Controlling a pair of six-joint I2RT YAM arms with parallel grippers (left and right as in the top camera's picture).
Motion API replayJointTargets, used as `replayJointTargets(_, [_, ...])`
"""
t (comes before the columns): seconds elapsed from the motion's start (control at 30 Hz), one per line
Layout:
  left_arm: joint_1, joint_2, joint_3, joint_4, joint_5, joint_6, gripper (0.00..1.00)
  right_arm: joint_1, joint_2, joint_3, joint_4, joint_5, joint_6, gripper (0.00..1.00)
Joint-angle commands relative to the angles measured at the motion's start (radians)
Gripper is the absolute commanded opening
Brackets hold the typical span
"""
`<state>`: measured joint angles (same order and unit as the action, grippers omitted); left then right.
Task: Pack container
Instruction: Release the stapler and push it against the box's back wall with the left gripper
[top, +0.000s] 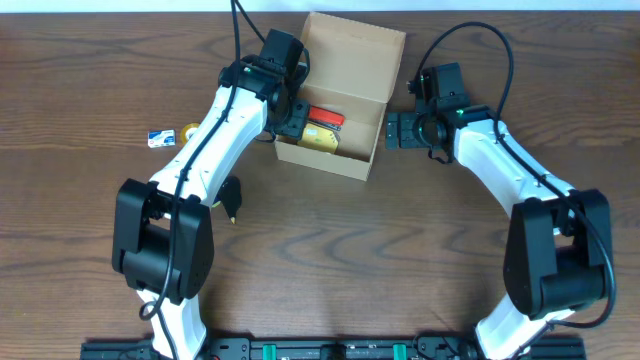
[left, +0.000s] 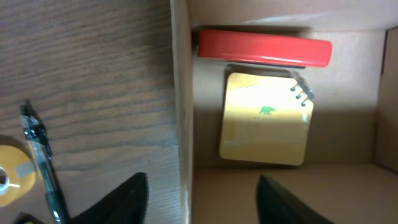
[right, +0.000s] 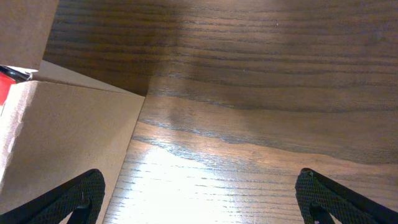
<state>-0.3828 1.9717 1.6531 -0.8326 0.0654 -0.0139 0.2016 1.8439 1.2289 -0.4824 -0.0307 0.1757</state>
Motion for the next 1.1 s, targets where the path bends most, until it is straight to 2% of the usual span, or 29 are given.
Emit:
replayJointTargets(0.0, [0.004, 0.011, -0.007, -0.001, -0.025, 0.018, 0.5, -0.005, 0.0, 0.0, -0.001, -0.003, 0.01, 0.99])
replayJointTargets(0.13, [0.004, 0.024, -0.007, -0.001, -0.025, 0.018, 0.5, -0.005, 0.0, 0.0, -0.001, -0.003, 0.01, 0.99])
replayJointTargets(0.27, [0.004, 0.046, -0.007, 0.0, -0.025, 0.018, 0.44, -0.005, 0.0, 0.0, -0.001, -0.003, 0.01, 0.99])
replayJointTargets(0.5, [0.006, 0.069, -0.007, 0.0, -0.026, 0.0, 0.25, -0.005, 0.0, 0.0, -0.001, -0.003, 0.01, 0.99])
replayJointTargets(0.57, [0.01, 0.069, -0.007, -0.001, -0.032, -0.034, 0.19, -0.005, 0.0, 0.0, -0.001, -0.003, 0.01, 0.99])
replayJointTargets(0.73, [0.02, 0.069, -0.007, -0.011, -0.031, -0.152, 0.14, -0.005, 0.0, 0.0, -0.001, -0.003, 0.01, 0.99])
replayJointTargets(0.87, [0.02, 0.069, -0.007, -0.031, -0.021, -0.196, 0.07, -0.005, 0.0, 0.0, -0.001, -0.003, 0.011, 0.99])
replayJointTargets(1.07, [0.02, 0.069, -0.007, -0.061, 0.017, -0.287, 0.06, -0.005, 0.0, 0.0, -0.001, -0.003, 0.01, 0.99])
